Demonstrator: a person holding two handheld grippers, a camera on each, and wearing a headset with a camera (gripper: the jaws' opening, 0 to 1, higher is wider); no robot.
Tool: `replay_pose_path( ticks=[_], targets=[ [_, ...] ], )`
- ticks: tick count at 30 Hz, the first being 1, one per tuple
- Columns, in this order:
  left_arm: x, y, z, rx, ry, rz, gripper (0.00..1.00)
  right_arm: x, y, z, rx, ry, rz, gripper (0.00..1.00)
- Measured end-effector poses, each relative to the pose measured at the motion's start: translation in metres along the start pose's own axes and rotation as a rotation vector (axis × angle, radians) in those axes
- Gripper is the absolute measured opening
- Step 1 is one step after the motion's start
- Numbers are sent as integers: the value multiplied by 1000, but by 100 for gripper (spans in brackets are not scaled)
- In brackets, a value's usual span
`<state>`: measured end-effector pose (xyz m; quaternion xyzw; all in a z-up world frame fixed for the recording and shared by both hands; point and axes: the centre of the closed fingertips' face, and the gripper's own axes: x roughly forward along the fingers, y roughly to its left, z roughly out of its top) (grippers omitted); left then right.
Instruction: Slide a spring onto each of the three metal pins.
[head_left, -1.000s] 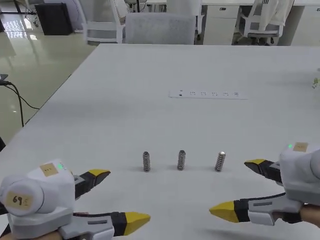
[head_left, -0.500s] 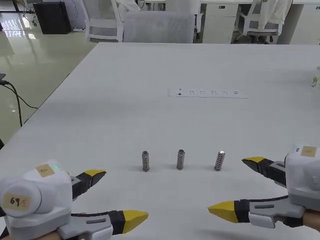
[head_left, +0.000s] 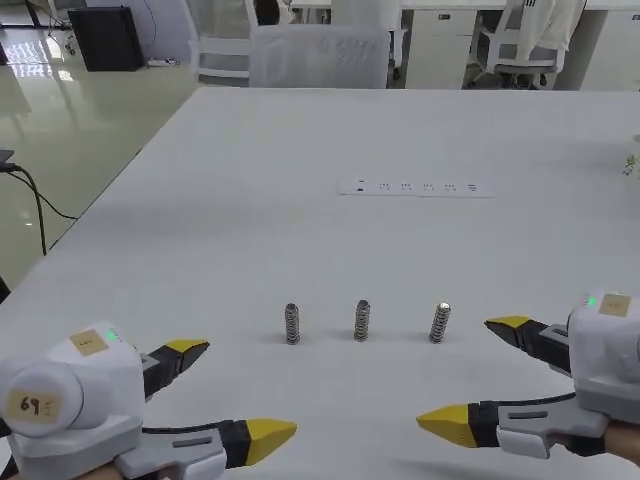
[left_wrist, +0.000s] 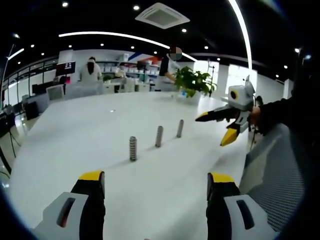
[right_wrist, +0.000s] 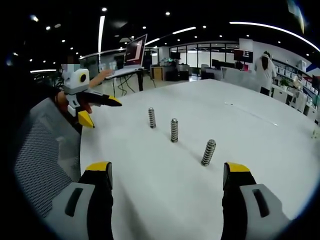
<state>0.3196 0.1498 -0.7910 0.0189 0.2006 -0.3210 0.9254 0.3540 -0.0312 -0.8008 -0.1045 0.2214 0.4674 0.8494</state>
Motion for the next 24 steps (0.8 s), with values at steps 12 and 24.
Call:
replay_pose_path(
  ticks=[12,24],
  targets=[
    [2,1,1,5,0,-3,81,-1,-3,0,3,1,-10,91],
    [3,0,-1,9,12,-8,81,0,-3,-1,4,2,-9,91]
  ],
)
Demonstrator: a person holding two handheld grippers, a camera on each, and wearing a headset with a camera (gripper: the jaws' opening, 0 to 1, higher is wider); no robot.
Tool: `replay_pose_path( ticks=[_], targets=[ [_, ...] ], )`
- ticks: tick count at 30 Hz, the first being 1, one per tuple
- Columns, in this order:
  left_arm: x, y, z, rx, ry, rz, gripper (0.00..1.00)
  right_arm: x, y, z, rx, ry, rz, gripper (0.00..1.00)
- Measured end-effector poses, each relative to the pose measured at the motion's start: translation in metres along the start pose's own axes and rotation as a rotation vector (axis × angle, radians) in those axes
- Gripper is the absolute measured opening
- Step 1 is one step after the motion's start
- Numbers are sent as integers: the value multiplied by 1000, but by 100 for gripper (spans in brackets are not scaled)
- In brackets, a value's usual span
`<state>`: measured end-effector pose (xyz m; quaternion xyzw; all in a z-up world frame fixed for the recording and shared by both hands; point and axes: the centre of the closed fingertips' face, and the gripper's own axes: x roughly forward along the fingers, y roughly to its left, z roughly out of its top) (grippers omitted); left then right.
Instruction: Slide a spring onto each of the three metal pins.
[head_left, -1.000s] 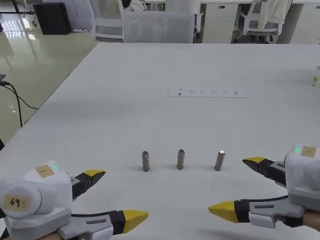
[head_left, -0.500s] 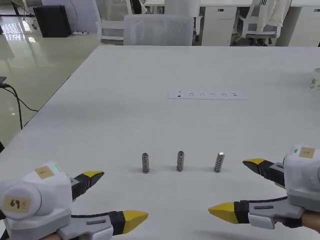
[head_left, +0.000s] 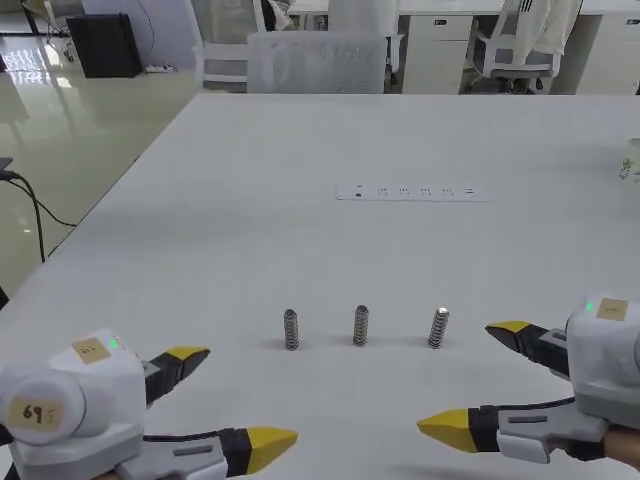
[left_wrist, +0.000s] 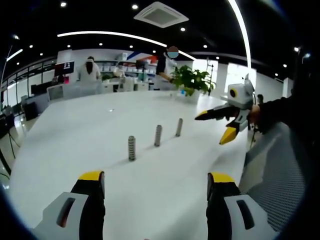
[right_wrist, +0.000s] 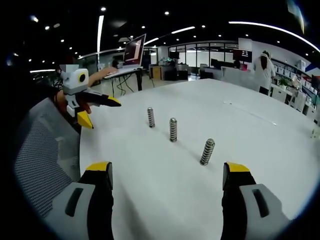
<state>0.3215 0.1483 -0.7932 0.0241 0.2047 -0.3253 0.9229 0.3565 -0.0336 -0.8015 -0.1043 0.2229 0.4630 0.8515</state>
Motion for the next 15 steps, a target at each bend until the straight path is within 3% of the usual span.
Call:
replay_pose_path(
  ticks=[15],
  targets=[
    [0,1,-1,1,4,0,81,1,2,-2,-10,14,4,90]
  ],
)
